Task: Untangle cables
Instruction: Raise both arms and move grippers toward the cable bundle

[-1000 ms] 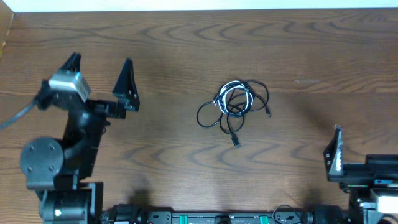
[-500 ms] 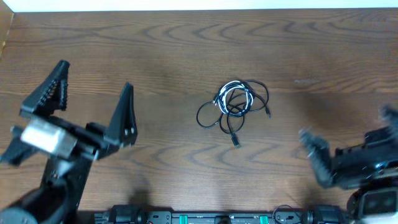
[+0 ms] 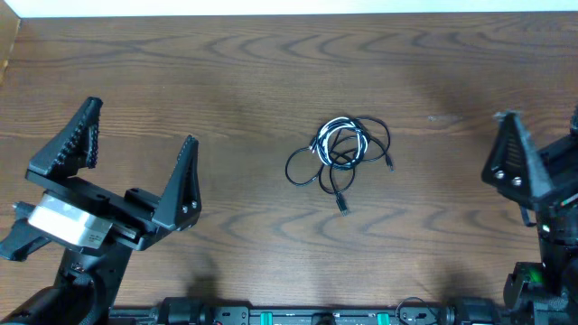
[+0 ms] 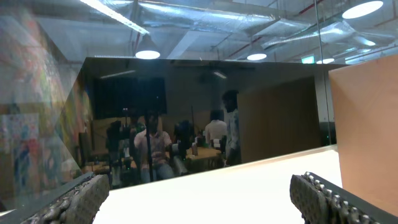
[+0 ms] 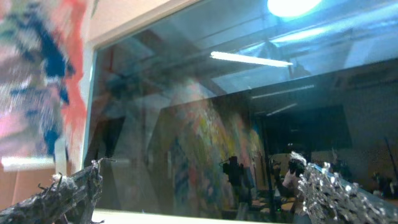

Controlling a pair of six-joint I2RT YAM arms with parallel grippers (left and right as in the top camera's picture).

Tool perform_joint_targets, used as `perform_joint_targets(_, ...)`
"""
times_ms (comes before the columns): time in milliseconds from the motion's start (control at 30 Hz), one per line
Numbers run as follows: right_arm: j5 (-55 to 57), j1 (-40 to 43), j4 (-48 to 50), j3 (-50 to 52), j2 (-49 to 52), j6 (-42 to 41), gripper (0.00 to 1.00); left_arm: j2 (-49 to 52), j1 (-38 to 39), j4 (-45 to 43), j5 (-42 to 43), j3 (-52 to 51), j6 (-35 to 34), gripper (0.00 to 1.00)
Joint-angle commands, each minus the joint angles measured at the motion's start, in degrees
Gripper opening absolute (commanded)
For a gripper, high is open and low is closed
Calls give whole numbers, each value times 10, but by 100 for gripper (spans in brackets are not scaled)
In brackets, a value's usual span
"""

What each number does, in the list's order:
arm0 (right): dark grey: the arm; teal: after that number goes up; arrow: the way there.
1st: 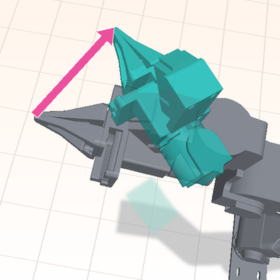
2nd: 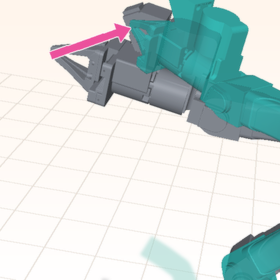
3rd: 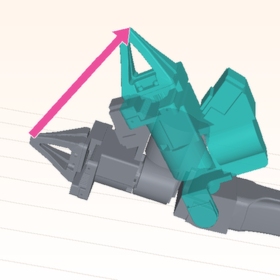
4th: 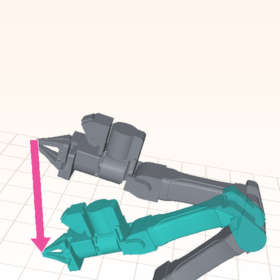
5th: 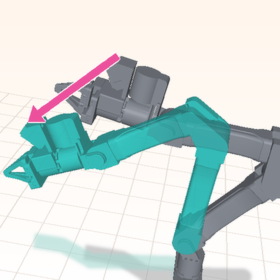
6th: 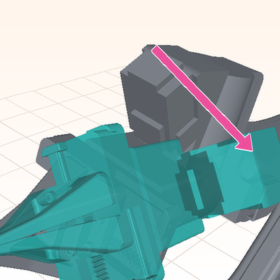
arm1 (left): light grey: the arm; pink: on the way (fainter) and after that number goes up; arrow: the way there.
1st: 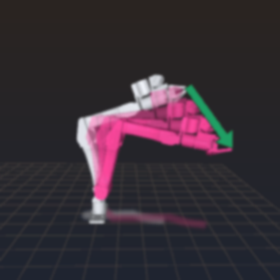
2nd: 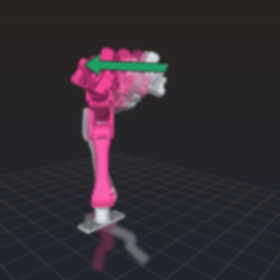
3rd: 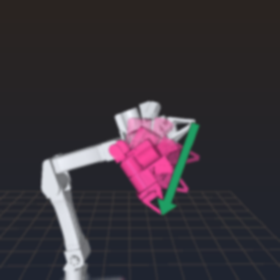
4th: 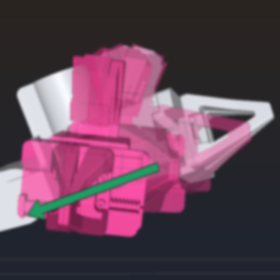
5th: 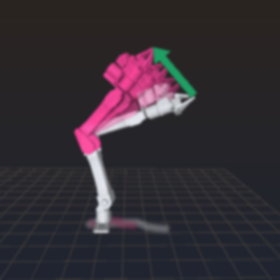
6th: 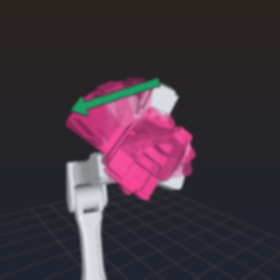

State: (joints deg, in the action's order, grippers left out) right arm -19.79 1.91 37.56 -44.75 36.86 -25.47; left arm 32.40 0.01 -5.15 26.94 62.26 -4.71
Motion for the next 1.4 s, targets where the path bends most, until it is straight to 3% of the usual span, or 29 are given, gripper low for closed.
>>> perform_joint_targets(0,19,-1,59,-6,-5,-142,99,-1,-3,-3,10,10,-6,98)
perform_joint_targets(133,-61,-1,92,-6,-5,-148,99,-1,-3,-3,10,10,-35,98)
perform_joint_targets(233,-65,-1,92,-6,-4,-148,95,-1,-3,-3,12,10,-41,98)
perform_joint_targets(267,-63,-1,93,-6,-4,-148,99,-1,-3,-3,12,10,-45,98)
perform_joint_targets(533,-59,-1,94,-9,-3,-115,99,-1,-3,-1,12,10,-55,98)
perform_joint_targets(633,-33,-1,-80,-66,6,-28,99,-1,-3,15,9,10,-54,98)
perform_joint_targets(667,-24,-1,-204,-129,31,24,99,1,-3,17,5,10,-40,98)
perform_joint_targets(767,-24,-1,-344,-240,84,94,99,1,-3,17,4,10,4,98)
perform_joint_targets(800,-14,-1,-442,-324,123,139,99,2,-3,17,-8,10,13,98)
perform_joint_targets(867,-13,-1,-547,-408,162,175,99,5,-3,27,-29,10,16,98)
perform_joint_targets(933,-12,-1,-640,-477,196,208,99,14,-3,66,-54,13,31,91)
perform_joint_targets(1033,44,-1,-736,-534,233,221,99,36,-3,138,-89,25,52,91)
perform_joint_targets(1100,79,-1,-793,-553,252,243,99,60,-3,184,-107,36,57,100)
perform_joint_targets(1167,92,-1,-833,-555,267,274,99,101,-3,223,-107,49,71,98)
perform_joint_targets(1367,91,-3,-874,-555,313,290,99,191,-3,228,-54,76,71,97)
